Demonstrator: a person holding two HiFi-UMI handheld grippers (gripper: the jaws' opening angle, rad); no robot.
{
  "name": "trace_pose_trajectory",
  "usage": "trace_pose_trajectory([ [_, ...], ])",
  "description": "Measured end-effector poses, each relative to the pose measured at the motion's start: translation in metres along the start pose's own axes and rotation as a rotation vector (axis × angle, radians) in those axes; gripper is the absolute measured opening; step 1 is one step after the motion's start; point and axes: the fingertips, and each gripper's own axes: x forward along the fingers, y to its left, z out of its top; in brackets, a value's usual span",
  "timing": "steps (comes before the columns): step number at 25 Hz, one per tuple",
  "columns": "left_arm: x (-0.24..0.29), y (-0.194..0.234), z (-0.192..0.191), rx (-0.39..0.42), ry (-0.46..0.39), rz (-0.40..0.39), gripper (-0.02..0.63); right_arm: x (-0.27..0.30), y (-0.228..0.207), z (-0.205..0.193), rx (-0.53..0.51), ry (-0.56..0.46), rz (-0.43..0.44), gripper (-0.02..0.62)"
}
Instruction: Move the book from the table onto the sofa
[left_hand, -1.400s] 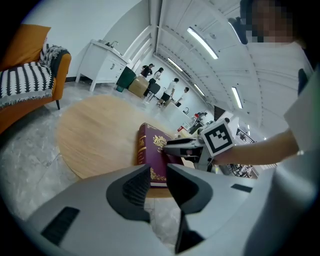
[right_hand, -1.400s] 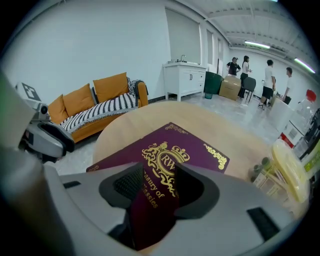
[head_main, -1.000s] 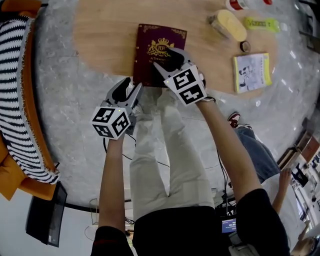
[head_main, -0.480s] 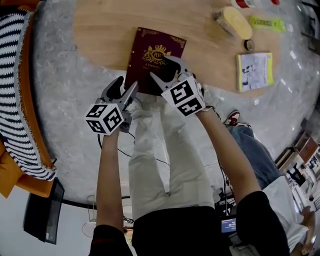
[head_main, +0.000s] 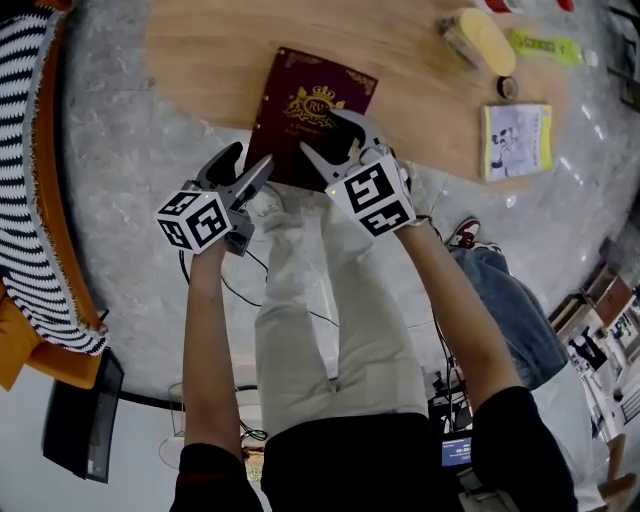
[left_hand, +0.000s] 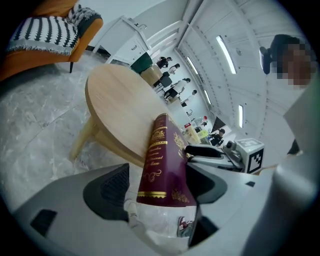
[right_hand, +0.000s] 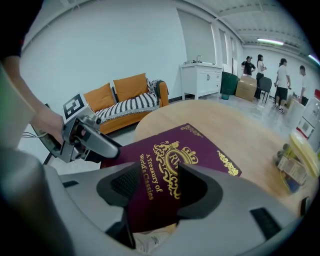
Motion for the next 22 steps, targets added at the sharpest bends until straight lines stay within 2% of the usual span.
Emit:
trace_pose_trajectory([
  [9,0.012,-0.001,-0.006,-0.152,0.011,-0.204,0.365,0.001,0.000,-0.001,0.020,-0.015,-0.008,0.235],
  [12,0.015,-0.002,-0.009,-0.176,0.027,-0.236,0.365,0.001,0.000,0.000,0.018,-0.014,-0.004,0.235],
  [16,0.018,-0.002,-0.020,-0.210,0.076,-0.274,0.365,0.003,0.009,-0.001,-0.038,0.012,0.001,0.232],
  [22,0.026,-0.008,-0.025,-0.231,0.102,-0.319,0.364,0.005,0.021,0.001,-0.039,-0.005,0.024,0.232],
])
